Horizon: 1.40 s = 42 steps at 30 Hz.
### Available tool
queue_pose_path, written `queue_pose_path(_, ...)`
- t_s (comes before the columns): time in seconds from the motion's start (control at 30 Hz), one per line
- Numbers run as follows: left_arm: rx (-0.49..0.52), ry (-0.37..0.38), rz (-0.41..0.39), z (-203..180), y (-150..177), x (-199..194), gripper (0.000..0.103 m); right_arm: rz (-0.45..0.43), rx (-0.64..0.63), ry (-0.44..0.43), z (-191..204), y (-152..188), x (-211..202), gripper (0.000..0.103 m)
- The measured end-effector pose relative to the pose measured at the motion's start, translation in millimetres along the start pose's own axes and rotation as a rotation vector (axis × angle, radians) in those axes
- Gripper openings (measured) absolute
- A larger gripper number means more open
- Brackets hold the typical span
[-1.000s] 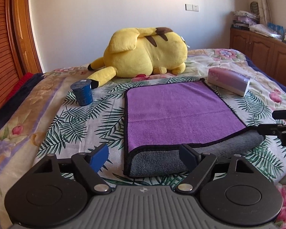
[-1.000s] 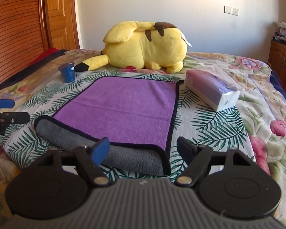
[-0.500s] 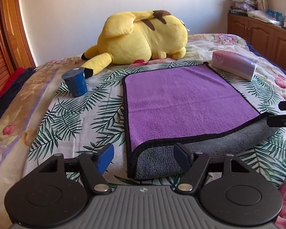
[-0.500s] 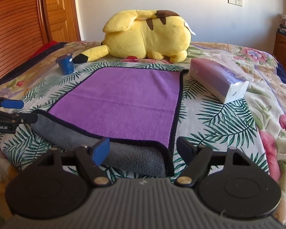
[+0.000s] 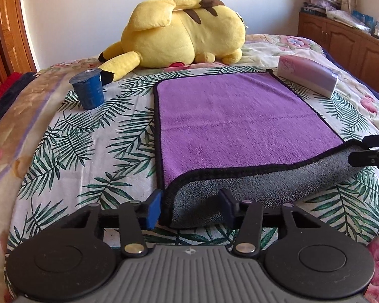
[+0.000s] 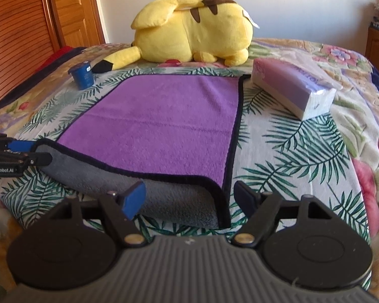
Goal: Fold towel
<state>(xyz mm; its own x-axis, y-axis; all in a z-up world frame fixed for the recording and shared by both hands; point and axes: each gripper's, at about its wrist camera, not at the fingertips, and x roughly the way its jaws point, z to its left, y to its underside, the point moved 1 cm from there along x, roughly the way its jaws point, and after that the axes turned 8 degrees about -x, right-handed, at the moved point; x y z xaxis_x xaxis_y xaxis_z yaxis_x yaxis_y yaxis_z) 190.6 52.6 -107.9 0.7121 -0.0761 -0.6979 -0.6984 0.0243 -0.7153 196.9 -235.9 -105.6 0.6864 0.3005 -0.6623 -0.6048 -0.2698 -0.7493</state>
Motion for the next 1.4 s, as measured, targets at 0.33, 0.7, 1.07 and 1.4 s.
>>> queue_pose_path(0.33, 0.013, -0.007, 0.019, -1.3, 5.5, 4.1, 0.020, 0.040, 0.036, -0.030, -3.2, 4.6, 5.3, 0.070)
queue_pose_path(0.7, 0.016, 0.006, 0.016, -2.3, 6.0, 2.9, 0.000, 0.054, 0.024, -0.032, -3.6, 4.6, 7.6, 0.056)
queue_pose_path(1.07, 0.026, 0.021, 0.004, -4.8, 6.1, 0.1, 0.000, 0.066, 0.003, -0.016, -6.9, 5.5, 11.3, 0.029)
queue_pose_path(1.4, 0.024, 0.024, -0.010, -5.5, 3.7, -3.0, 0.000, 0.063, -0.019, -0.009, -9.0, 4.4, 12.6, 0.010)
